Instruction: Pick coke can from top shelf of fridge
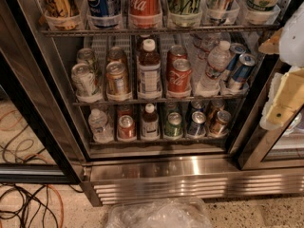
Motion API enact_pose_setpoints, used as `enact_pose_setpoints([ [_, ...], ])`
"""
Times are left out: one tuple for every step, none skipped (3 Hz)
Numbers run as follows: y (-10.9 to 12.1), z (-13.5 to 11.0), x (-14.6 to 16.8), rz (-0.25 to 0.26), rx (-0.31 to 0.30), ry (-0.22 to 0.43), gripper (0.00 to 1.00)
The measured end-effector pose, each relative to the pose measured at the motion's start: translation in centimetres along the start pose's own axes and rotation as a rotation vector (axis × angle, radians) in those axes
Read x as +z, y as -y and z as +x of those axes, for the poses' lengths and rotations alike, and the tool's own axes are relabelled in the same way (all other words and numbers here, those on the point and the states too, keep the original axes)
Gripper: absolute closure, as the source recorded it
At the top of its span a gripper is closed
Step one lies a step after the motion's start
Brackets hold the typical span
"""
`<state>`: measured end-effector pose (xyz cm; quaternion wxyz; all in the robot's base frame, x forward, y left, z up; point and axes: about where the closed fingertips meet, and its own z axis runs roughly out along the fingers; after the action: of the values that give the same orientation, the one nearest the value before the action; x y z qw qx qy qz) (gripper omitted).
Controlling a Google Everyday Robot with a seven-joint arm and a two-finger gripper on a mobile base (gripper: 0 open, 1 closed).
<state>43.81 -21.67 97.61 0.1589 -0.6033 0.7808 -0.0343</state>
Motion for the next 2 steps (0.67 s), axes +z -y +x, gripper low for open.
enact_pose_setpoints([
  [0.04,-0.10,-0.06,0.002,0.001,0.006,0.00],
  [-0.33,-0.71,0.01,-0.014,0.036,0.079,0.00],
])
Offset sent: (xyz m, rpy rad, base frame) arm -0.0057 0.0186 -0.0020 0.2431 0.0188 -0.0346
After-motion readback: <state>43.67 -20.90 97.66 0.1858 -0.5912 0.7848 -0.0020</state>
